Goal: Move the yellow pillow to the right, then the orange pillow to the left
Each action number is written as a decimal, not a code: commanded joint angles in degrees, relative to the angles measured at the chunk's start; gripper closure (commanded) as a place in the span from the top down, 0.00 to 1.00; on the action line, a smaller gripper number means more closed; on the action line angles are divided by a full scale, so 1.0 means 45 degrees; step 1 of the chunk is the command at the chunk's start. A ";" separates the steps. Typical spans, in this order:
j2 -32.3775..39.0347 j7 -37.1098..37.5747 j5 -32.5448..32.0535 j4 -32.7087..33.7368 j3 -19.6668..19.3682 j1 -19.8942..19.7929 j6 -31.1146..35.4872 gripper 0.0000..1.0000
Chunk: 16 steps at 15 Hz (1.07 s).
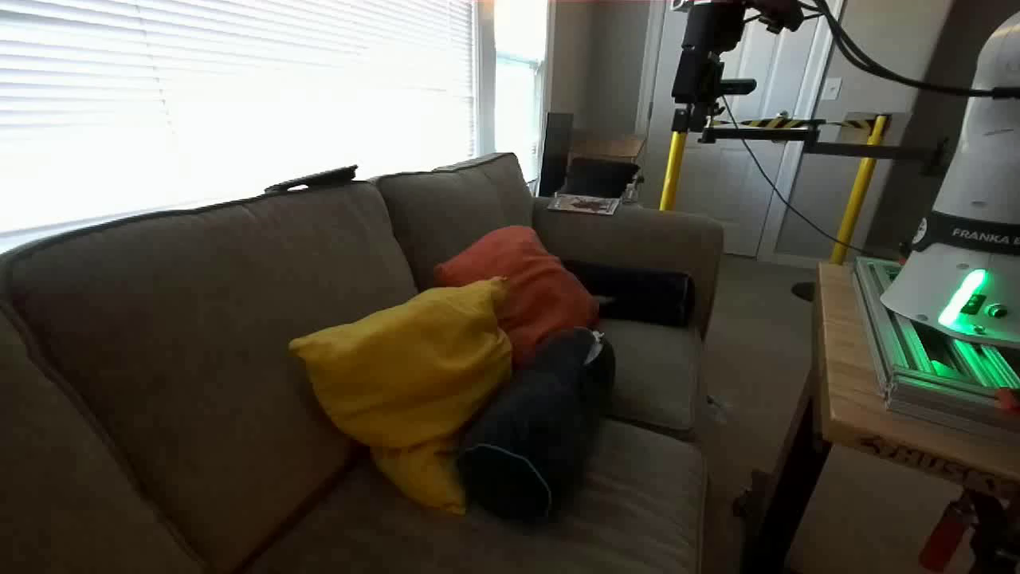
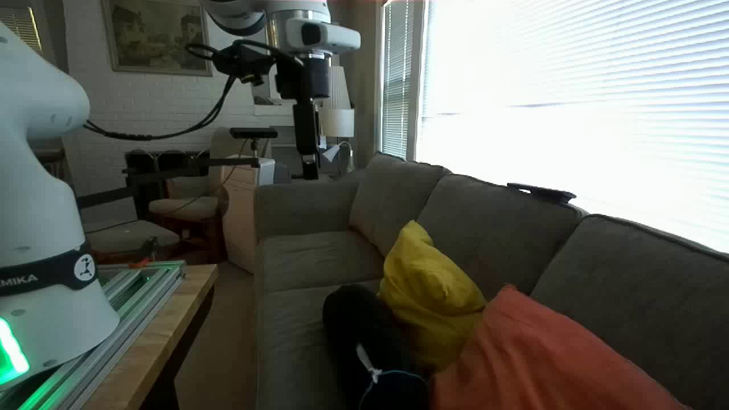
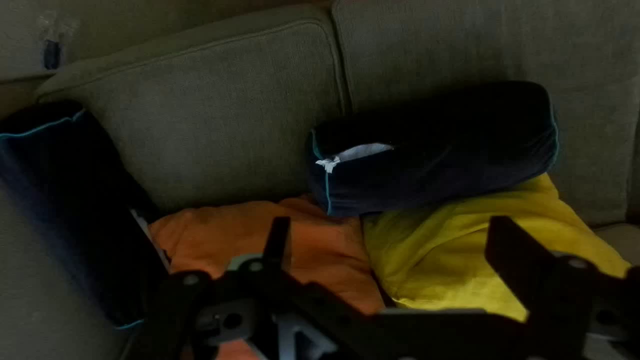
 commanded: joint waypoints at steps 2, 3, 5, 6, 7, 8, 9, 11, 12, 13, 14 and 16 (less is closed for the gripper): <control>-0.0004 0.0011 -0.0021 0.0017 -0.0030 0.0024 -0.0030 1.00; -0.0004 0.0011 -0.0021 0.0017 -0.0030 0.0024 -0.0030 1.00; -0.0004 0.0011 -0.0021 0.0017 -0.0030 0.0024 -0.0030 1.00; -0.0004 0.0011 -0.0021 0.0017 -0.0030 0.0024 -0.0030 1.00; -0.0004 0.0011 -0.0021 0.0017 -0.0030 0.0024 -0.0030 1.00; -0.0004 0.0011 -0.0021 0.0017 -0.0030 0.0024 -0.0030 1.00; -0.0004 0.0011 -0.0021 0.0017 -0.0030 0.0024 -0.0030 1.00; -0.0004 0.0011 -0.0022 0.0017 -0.0030 0.0024 -0.0030 1.00; -0.0004 0.0011 -0.0022 0.0017 -0.0030 0.0024 -0.0030 1.00; -0.0004 0.0011 -0.0022 0.0017 -0.0030 0.0024 -0.0030 1.00; -0.0004 0.0011 -0.0022 0.0017 -0.0030 0.0024 -0.0030 1.00; 0.0429 -0.0500 0.0041 0.0255 -0.0196 0.0129 0.0476 1.00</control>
